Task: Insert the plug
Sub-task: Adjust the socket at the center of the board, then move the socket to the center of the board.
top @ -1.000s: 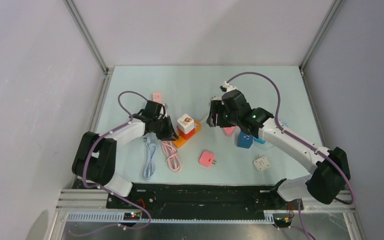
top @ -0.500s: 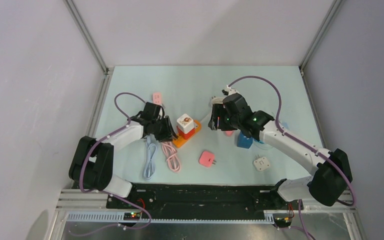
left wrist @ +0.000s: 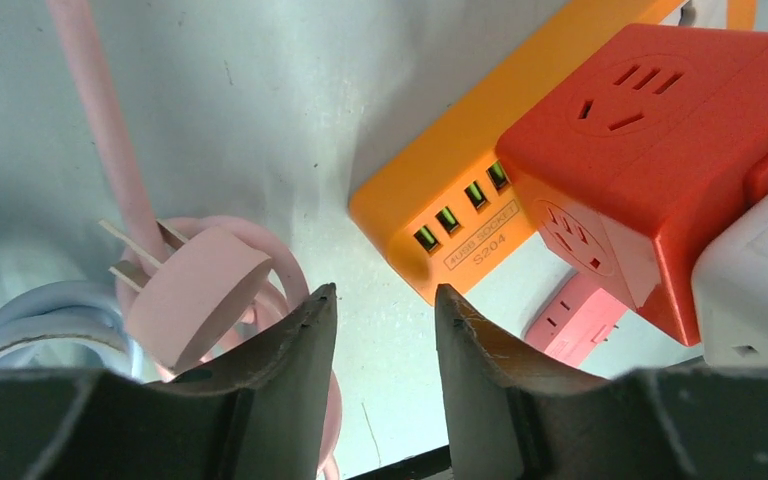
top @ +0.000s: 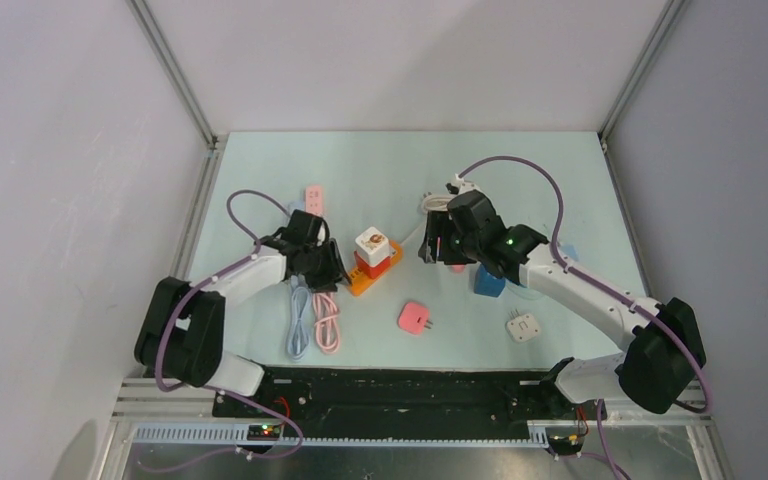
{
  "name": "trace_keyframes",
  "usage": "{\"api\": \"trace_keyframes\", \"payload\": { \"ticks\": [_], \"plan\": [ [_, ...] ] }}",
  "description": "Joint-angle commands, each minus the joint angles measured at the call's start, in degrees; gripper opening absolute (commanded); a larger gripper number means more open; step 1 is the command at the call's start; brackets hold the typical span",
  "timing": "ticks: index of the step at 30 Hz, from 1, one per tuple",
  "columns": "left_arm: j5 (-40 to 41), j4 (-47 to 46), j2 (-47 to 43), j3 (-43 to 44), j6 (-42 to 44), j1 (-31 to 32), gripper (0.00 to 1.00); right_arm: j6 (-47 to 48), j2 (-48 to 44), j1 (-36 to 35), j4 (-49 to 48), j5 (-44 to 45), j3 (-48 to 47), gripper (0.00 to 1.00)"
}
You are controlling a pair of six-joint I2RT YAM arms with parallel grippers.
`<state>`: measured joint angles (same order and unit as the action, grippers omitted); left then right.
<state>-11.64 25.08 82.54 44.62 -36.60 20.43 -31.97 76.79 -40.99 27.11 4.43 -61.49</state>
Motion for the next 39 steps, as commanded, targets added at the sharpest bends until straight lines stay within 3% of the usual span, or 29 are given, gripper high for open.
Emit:
{"api": "trace_keyframes", "payload": {
  "ticks": [1,11,20,32,34,39],
  "plan": [
    [1.7,1.7,2.6,0.5,-2.8,0.7,0.48,-1.0,-1.2,0.3,-2.5,-0.1,0.2,0.66],
    [-1.7,-2.3,6.1,1.2,-7.5,1.4,0.51,-1.6,-2.8,1.4,-2.9,0.1,1.9,0.66],
    [-2.9,-5.1,9.0,4.5,-11.0,1.2,0.41,-2.5,-3.5,3.7,-3.8,-0.7,2.0,0.65],
    [-4.2,-7.8,15.7,12.1,-13.3,-0.6,0.39,-2.3,-1.3,8.8,-1.7,-0.4,2.0,0.6],
    [-4.2,-8.3,17.1,13.8,-13.6,-0.9,0.39,-1.8,0.7,9.3,-2.8,-1.1,2.0,0.54],
    [-4.1,-8.5,20.3,18.2,-12.9,-1.9,0.37,-3.0,9.1,9.5,-9.6,-3.6,1.7,0.23]
  ]
}}
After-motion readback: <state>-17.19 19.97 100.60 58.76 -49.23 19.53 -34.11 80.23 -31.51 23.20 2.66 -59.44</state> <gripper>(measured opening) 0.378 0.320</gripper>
